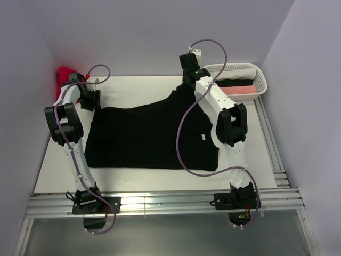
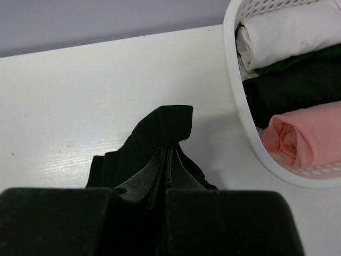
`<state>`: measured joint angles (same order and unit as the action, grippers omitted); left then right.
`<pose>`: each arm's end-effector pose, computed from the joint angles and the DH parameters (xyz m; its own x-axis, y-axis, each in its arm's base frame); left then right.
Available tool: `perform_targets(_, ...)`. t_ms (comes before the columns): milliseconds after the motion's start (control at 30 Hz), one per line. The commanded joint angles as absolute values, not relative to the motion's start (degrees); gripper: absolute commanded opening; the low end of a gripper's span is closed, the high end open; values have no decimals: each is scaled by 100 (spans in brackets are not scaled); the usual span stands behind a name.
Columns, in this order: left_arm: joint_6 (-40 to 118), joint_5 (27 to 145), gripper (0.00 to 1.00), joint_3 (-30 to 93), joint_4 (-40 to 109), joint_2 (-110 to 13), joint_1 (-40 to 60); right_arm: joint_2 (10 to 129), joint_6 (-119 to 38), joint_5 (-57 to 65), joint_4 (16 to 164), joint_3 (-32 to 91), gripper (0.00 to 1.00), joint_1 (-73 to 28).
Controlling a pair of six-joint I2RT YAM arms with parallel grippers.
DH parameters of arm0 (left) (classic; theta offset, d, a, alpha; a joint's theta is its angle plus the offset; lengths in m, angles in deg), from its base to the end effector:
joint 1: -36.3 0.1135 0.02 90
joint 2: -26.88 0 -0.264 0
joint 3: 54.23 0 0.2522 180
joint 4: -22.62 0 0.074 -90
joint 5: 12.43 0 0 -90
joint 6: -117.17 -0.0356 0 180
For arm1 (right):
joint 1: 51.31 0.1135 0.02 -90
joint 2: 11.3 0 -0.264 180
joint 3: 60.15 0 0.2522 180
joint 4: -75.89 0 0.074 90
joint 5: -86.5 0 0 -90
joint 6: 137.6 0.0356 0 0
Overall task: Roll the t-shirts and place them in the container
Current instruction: Fold the tshirt
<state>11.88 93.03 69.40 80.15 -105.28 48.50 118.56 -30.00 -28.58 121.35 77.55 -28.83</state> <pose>0.4815 0.0944 0.1728 -0.8875 0.0681 -0.4557 0.1411 0.9817 -0.1280 0.4892 0.1861 0.2857 -0.5485 0.0694 -0.8332 0.1362 0.9907 -0.0071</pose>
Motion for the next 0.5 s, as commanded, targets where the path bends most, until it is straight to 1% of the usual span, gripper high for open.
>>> perform_targets(0, 1249, 9304, 57, 7282, 7953, -10390, 4878, 11561, -3213, -3066, 11646, 7561, 0, -2845)
perform_targets(133, 1468, 9365, 56, 7423, 7787, -10479, 4886, 11658, -3213, -3109, 11751, 7622, 0, -2784)
perform_targets(267, 1609, 9488, 57, 7449, 7602, -10426, 4886, 11658, -3214, -3162, 11698, 7412, 0, -2723)
perform_targets(333, 1618, 9480, 57, 7607, 7768, -10574, 4878, 11658, -3161, -3153, 11707, 7376, 0, -2714)
perform_targets(400, 1653, 9505, 54, 7906, 8005, -10758, 4878, 11649, -3135, -3118, 11681, 7315, 0, -2714)
perform_targets(467, 1662, 9436, 53, 7872, 8138, -10768, 4878, 11632, -3117, -3118, 11663, 7280, 0, -2714)
